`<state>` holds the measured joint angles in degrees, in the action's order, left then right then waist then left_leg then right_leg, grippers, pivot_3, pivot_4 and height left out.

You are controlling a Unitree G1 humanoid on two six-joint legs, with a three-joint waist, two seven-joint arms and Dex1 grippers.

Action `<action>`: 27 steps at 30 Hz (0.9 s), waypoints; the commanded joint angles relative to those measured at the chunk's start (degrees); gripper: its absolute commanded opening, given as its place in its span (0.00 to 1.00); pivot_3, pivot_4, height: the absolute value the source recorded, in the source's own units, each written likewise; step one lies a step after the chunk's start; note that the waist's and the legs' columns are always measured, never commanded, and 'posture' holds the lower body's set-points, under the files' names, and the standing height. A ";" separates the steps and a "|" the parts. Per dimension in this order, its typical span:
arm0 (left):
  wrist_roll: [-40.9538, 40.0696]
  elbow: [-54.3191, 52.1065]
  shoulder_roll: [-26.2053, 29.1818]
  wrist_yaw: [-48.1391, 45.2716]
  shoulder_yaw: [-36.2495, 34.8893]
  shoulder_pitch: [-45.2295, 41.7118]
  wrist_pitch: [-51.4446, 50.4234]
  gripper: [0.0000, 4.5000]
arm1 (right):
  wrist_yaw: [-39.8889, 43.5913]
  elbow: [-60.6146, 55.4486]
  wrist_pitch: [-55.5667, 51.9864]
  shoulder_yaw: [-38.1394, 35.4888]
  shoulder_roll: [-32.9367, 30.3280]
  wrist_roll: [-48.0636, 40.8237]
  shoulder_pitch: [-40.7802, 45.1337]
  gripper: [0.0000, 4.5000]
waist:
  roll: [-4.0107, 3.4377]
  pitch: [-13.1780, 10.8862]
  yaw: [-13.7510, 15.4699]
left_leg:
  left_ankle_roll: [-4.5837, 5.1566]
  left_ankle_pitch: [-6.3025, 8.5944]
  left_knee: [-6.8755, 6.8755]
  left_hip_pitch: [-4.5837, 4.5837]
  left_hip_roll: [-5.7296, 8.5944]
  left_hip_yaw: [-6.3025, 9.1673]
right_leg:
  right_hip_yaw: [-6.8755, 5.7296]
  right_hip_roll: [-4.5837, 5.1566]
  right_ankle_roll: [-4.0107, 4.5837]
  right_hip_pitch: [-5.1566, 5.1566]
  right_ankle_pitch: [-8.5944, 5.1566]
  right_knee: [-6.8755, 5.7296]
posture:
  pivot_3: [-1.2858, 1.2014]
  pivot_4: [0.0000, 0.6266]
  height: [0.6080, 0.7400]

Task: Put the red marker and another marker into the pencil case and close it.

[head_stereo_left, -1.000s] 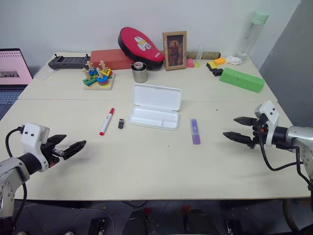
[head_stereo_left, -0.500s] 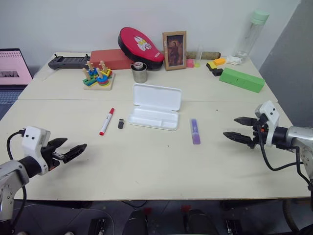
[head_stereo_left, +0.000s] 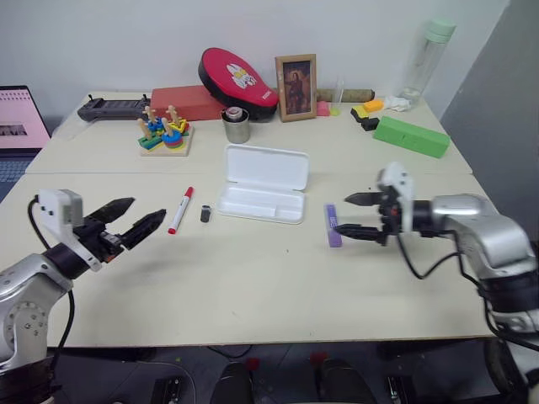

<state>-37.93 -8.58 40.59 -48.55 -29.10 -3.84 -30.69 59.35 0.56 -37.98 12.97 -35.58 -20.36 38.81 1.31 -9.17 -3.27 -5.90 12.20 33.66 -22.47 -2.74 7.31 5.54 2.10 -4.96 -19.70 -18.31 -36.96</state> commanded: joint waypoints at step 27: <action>-1.06 -4.81 6.96 -10.76 9.33 -3.42 -1.83 1.00 | -2.38 37.92 14.44 9.55 22.07 20.31 19.04 0.91 | -0.20 -0.12 -0.03 | 0.00 0.00 -0.04 -0.05 0.02 0.03 | -0.04 -0.01 0.03 -0.28 0.00 -0.12 | 0.52 0.24 1.00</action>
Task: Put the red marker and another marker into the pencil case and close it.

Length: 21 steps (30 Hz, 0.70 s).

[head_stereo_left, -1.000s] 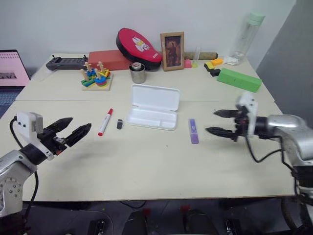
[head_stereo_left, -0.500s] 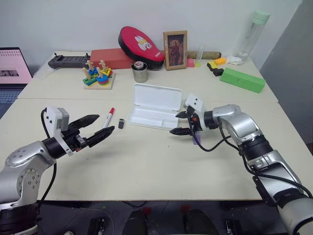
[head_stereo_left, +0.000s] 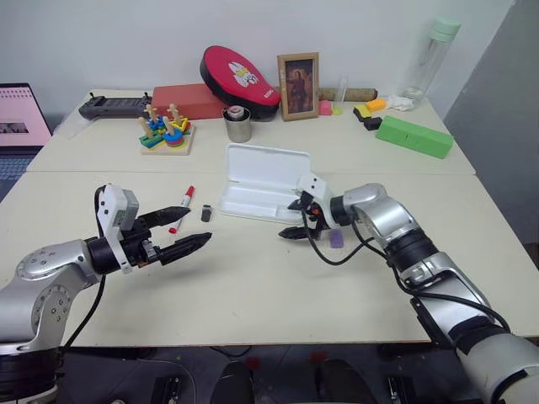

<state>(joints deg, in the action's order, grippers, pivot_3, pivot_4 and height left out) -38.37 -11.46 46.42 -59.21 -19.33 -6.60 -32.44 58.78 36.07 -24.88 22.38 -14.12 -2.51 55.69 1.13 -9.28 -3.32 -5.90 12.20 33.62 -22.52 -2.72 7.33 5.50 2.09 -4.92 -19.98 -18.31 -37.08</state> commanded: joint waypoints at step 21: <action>-0.96 -2.55 1.29 1.29 -1.21 -1.33 -0.41 1.00 | -0.57 4.94 4.71 -0.91 1.44 6.99 3.08 0.01 | -0.06 -0.04 0.00 | 0.00 0.00 0.00 0.02 0.00 0.01 | 0.00 0.00 0.00 -0.03 0.00 -0.04 | 0.52 0.24 1.00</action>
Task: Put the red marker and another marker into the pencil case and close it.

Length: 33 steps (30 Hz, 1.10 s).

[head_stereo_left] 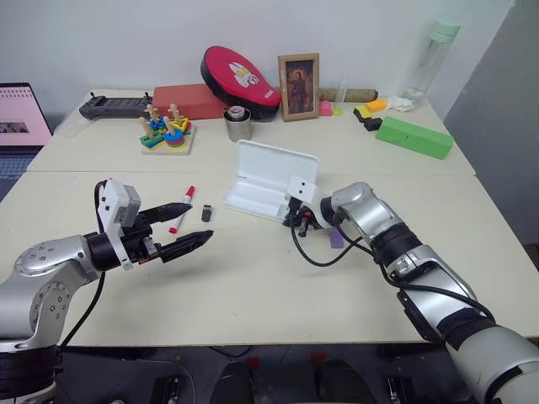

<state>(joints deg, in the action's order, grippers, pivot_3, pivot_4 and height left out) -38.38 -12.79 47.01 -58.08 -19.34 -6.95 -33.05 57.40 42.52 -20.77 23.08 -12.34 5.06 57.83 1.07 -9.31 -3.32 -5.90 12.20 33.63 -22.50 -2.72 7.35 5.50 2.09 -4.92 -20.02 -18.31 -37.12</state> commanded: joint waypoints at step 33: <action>-3.15 -5.22 2.01 1.67 -6.74 7.42 -4.20 1.00 | 12.96 -28.43 9.61 3.11 -11.31 -1.88 -15.55 0.06 | 0.08 0.05 0.06 | 0.00 0.00 0.00 -0.05 -0.01 -0.01 | 0.00 0.00 0.00 0.05 -0.01 0.05 | 0.52 0.24 1.00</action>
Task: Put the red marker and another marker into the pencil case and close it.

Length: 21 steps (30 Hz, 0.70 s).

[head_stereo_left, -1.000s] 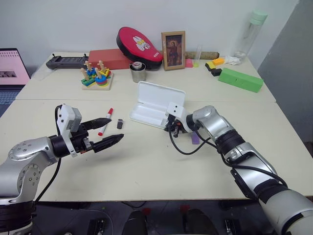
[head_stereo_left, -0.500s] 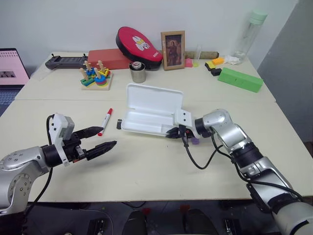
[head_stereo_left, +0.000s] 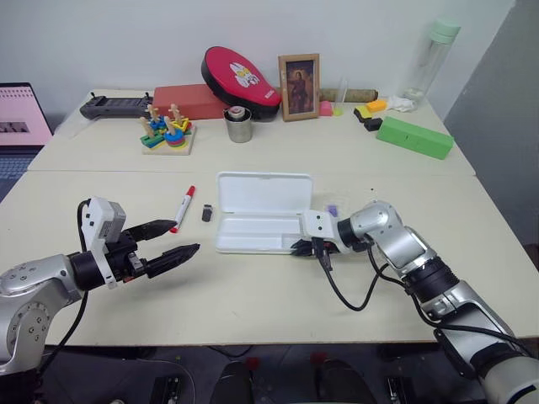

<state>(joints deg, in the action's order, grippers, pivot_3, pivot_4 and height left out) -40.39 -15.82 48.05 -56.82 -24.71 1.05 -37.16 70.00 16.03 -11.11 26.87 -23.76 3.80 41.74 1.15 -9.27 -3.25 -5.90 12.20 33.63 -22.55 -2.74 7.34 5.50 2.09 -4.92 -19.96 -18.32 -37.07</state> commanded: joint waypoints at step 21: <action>12.52 10.72 -10.24 32.30 1.82 -13.69 -2.29 1.00 | -3.79 -23.09 -27.50 -16.32 -0.22 -20.77 5.60 0.99 | 0.11 0.07 0.38 | 0.00 0.00 0.06 0.09 0.02 0.20 | -0.18 -0.01 -0.01 0.27 0.00 0.01 | 0.52 0.24 1.00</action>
<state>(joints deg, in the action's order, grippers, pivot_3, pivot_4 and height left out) -29.84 -6.66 38.19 -28.58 -22.71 -10.72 -39.49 67.58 -3.83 -36.16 13.27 -23.61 -14.46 46.16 1.27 -9.20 -2.87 -5.90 12.20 33.70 -22.46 -2.71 7.55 5.32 2.08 -4.93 -19.70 -18.31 -37.06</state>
